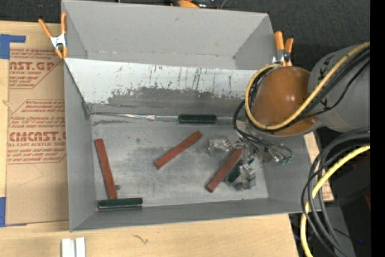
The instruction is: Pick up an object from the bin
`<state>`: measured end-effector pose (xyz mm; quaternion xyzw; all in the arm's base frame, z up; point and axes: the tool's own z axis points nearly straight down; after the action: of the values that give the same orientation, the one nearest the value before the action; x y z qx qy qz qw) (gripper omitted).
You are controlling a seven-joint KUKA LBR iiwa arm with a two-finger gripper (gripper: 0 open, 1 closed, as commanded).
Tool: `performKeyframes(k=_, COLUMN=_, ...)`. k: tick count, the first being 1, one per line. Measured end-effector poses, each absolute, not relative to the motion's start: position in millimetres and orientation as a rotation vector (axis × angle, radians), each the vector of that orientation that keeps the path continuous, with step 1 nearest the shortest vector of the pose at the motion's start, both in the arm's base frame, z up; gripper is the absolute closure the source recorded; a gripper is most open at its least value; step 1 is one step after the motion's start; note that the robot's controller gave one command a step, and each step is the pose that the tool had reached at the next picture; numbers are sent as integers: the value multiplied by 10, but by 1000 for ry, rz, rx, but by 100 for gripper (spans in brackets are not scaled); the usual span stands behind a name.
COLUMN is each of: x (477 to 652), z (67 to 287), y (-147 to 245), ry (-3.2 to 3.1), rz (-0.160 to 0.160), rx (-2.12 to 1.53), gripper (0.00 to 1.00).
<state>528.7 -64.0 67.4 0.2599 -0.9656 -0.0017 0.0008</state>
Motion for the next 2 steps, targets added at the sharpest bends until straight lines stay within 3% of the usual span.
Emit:
performKeyframes(k=1, x=5288, z=670, y=-628, ry=-3035, rz=-3, rx=817, gripper=0)
performKeyframes(k=2, x=5291, z=677, y=-630, ry=-3035, rz=-2, rx=816, gripper=100)
